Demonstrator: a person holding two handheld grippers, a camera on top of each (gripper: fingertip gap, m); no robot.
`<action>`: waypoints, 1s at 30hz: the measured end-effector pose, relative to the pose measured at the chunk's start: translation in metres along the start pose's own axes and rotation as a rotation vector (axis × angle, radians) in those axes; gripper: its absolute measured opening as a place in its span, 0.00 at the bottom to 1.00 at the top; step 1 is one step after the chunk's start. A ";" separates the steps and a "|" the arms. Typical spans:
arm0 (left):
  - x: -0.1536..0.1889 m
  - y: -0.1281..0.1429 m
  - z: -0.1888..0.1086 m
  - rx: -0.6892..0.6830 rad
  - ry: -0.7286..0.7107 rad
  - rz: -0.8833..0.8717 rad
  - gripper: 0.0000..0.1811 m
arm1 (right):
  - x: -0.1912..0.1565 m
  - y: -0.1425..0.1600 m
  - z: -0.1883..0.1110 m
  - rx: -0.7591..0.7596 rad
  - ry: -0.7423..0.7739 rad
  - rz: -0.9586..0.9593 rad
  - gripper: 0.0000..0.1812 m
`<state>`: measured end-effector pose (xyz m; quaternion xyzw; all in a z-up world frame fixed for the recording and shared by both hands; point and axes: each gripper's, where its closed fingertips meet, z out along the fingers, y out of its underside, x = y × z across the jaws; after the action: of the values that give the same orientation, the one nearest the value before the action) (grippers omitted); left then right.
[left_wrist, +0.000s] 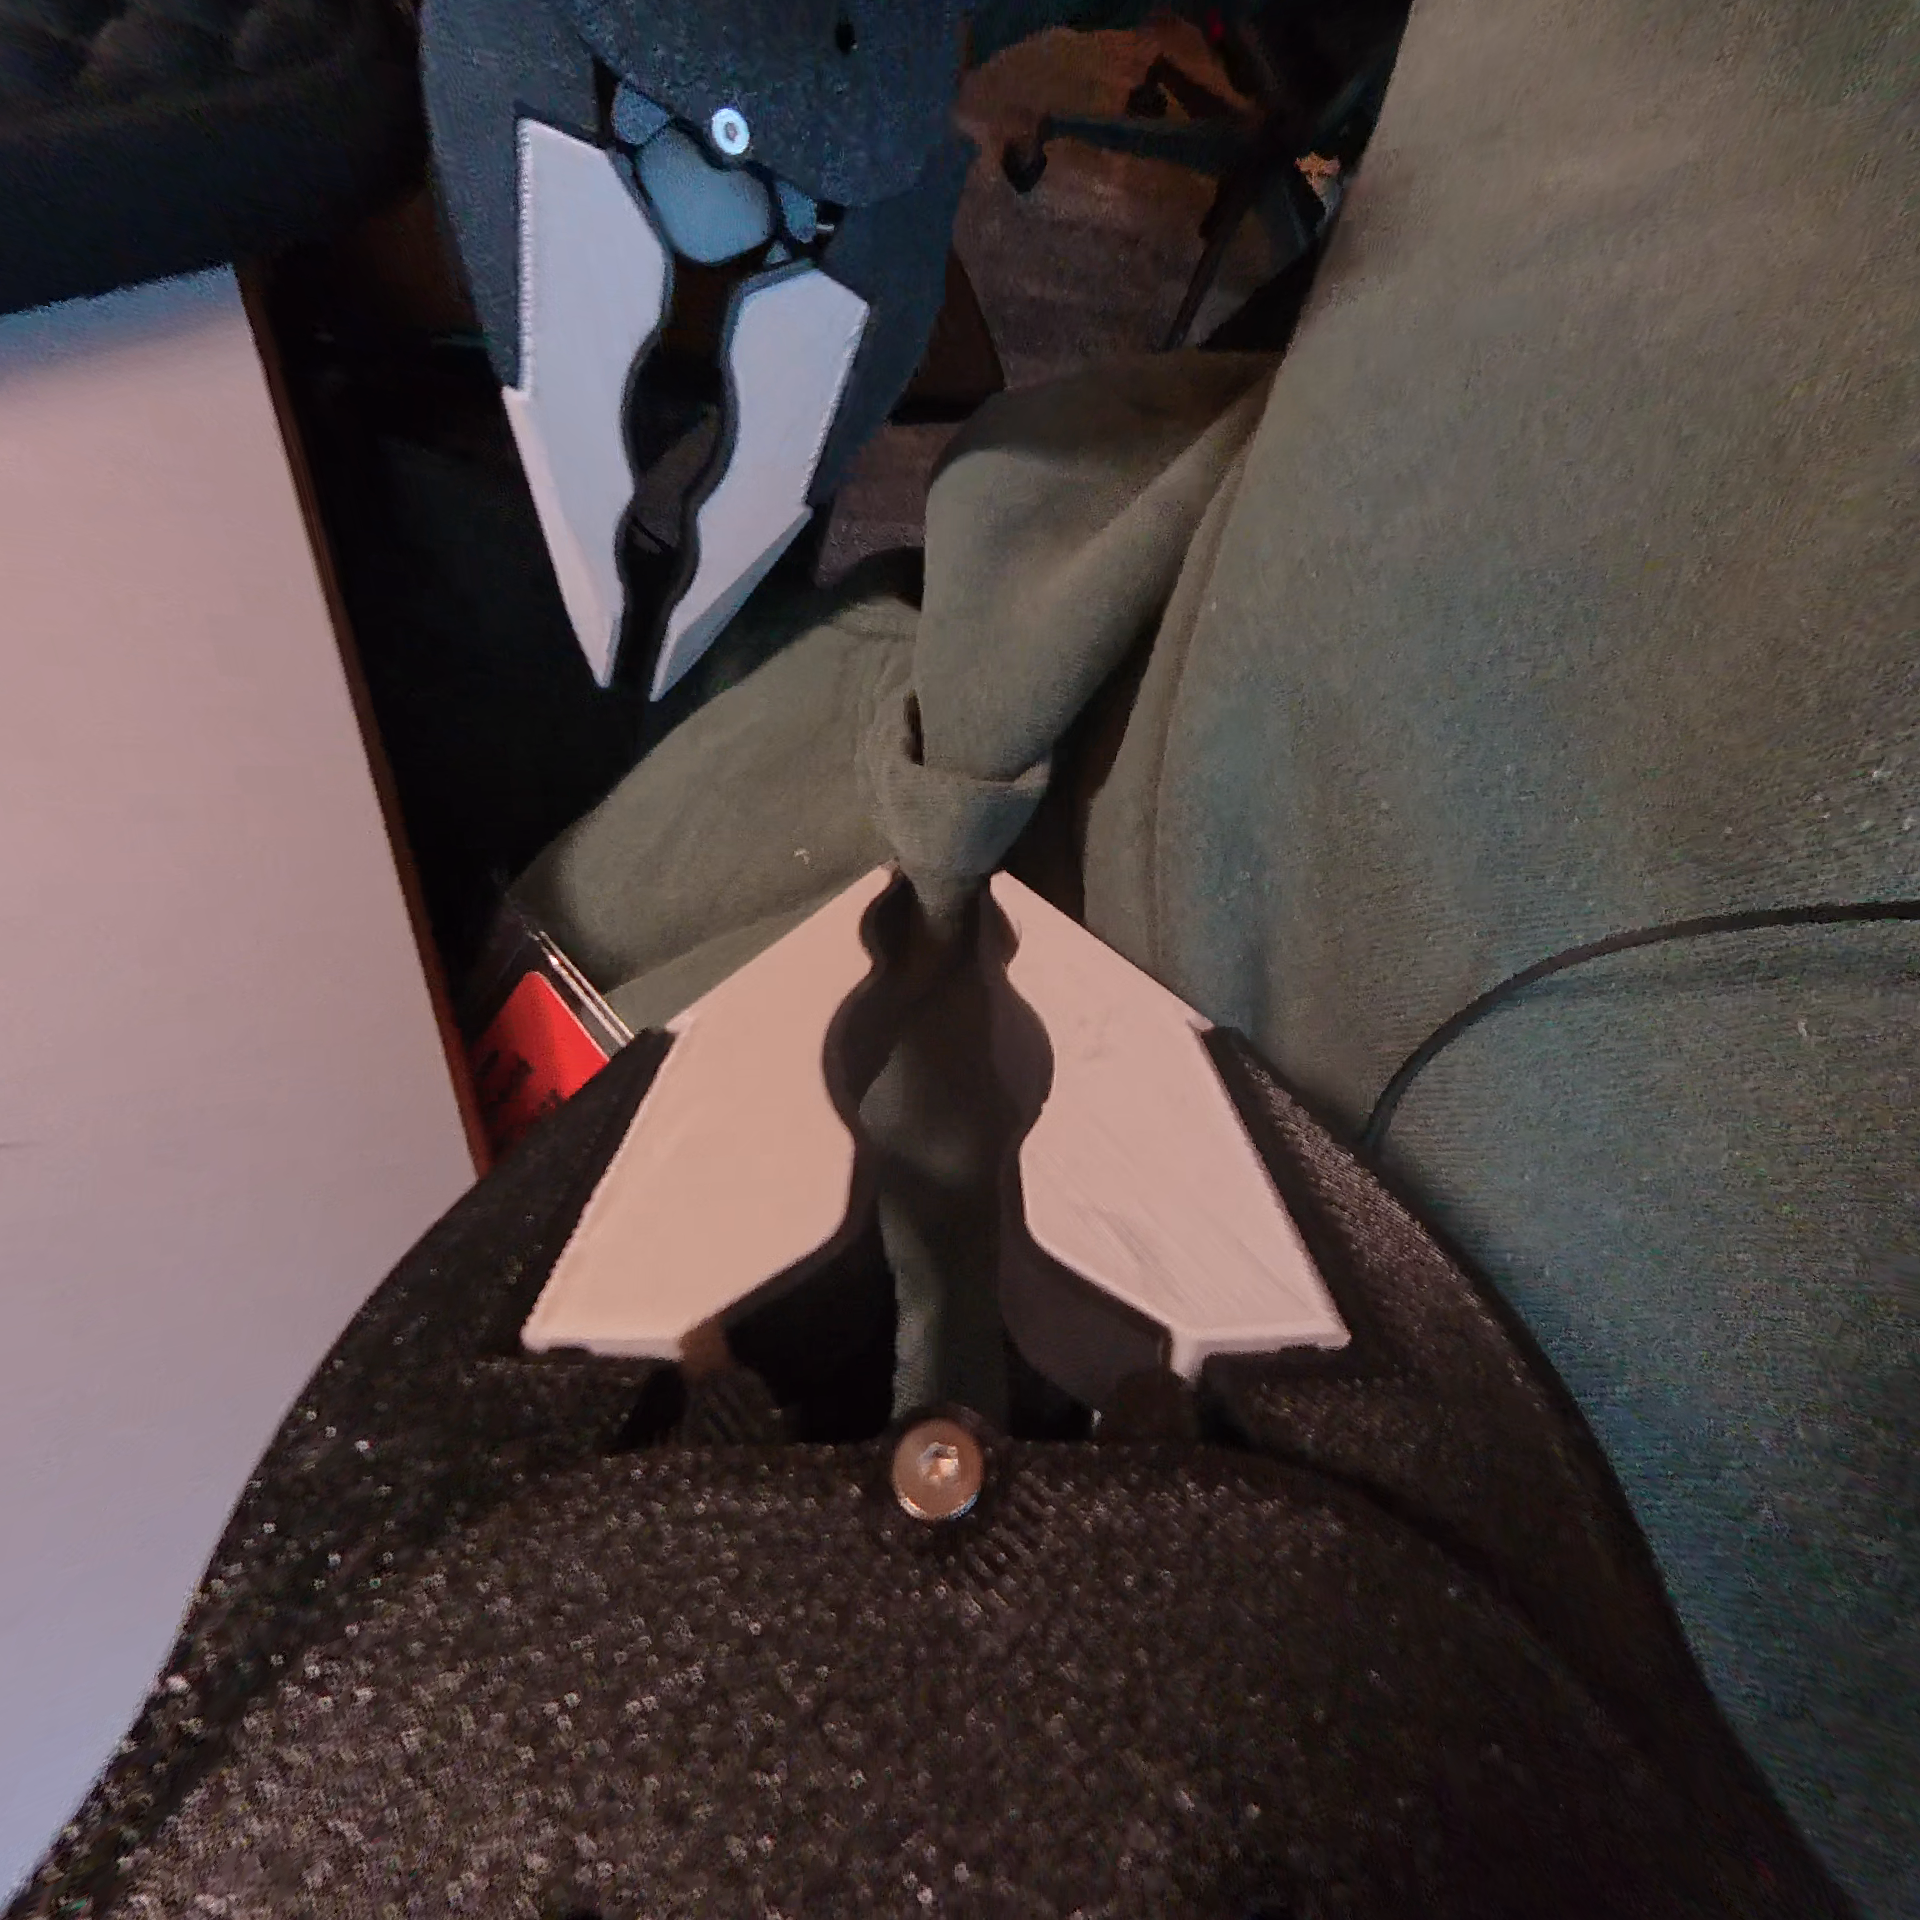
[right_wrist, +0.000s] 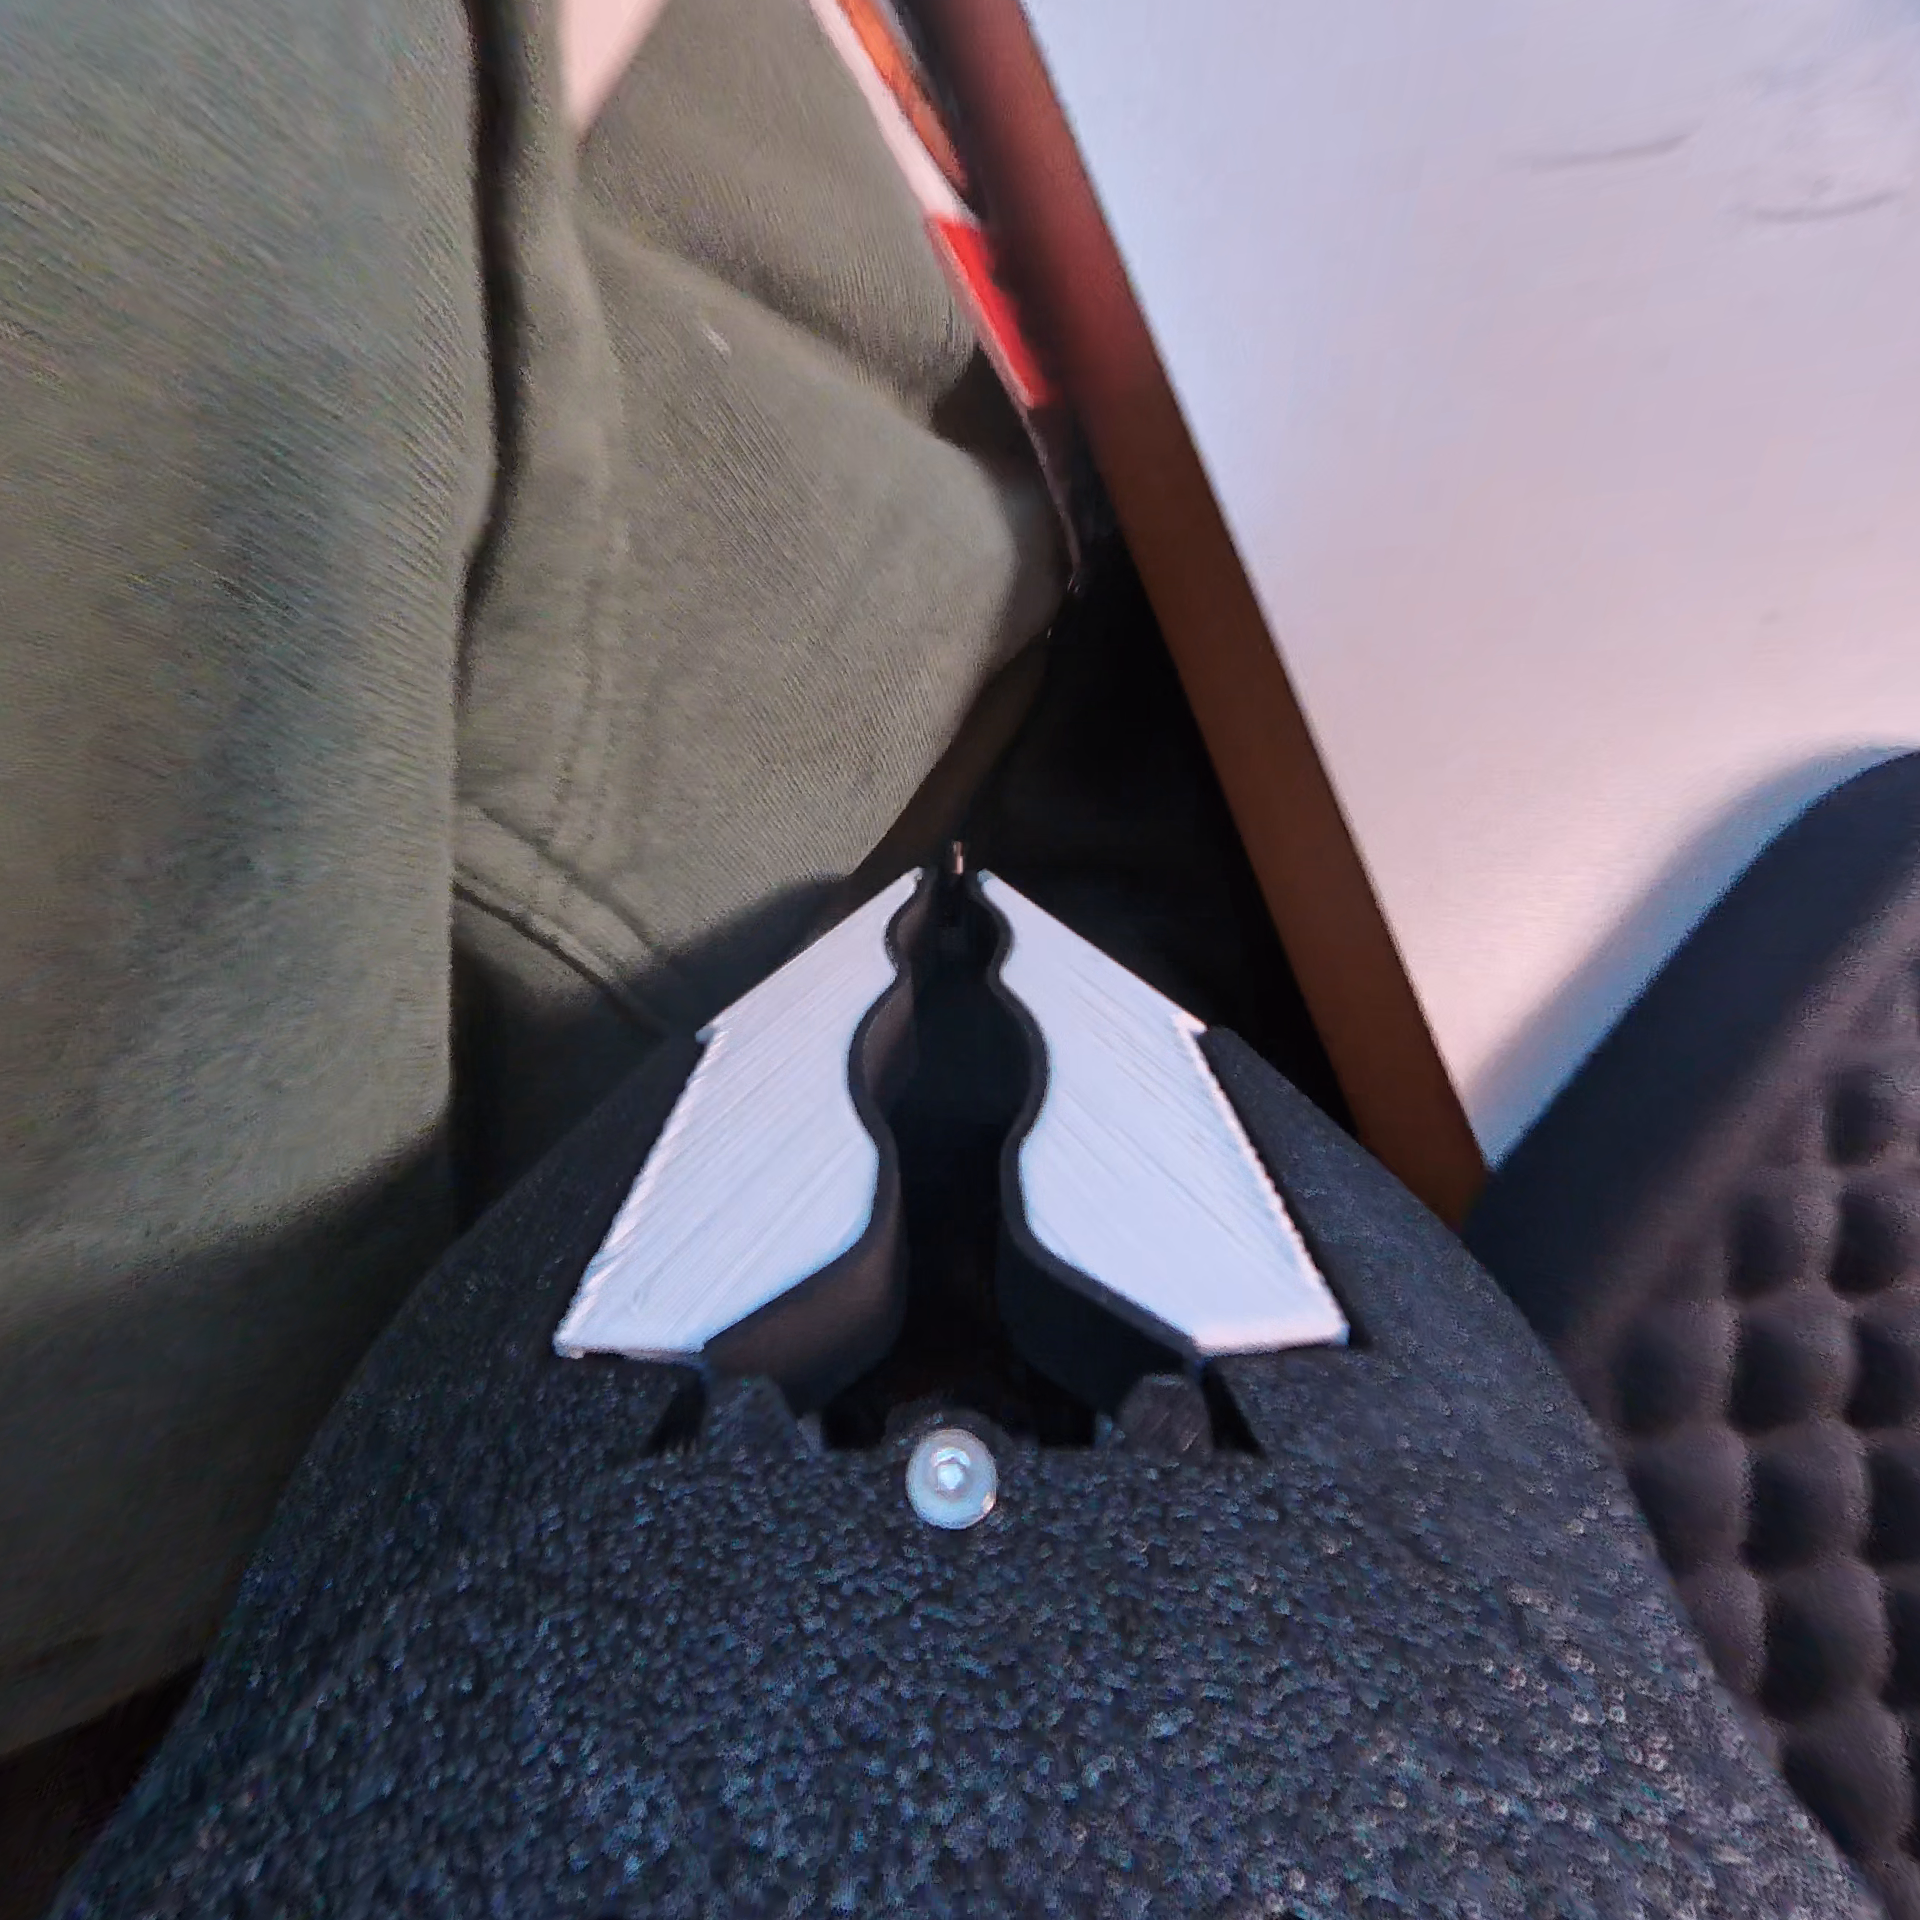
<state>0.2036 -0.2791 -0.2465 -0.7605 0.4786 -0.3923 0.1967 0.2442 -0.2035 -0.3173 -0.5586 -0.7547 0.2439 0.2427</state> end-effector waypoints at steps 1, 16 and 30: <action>-0.003 -0.004 -0.002 0.025 -0.016 -0.002 0.08 | 0.002 -0.006 -0.007 0.037 -0.002 0.006 0.03; -0.146 -0.037 -0.128 0.398 -0.788 -0.122 0.30 | 0.134 -0.125 -0.073 0.354 0.260 -0.116 0.03; -0.246 0.009 -0.272 0.477 -1.186 -0.240 0.36 | 0.297 -0.228 0.039 0.124 0.047 -0.415 0.03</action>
<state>-0.0727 -0.0453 -0.1862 -0.8316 0.1002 -0.0208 0.5459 -0.0227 0.0199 -0.1733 -0.3808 -0.8313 0.2214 0.3390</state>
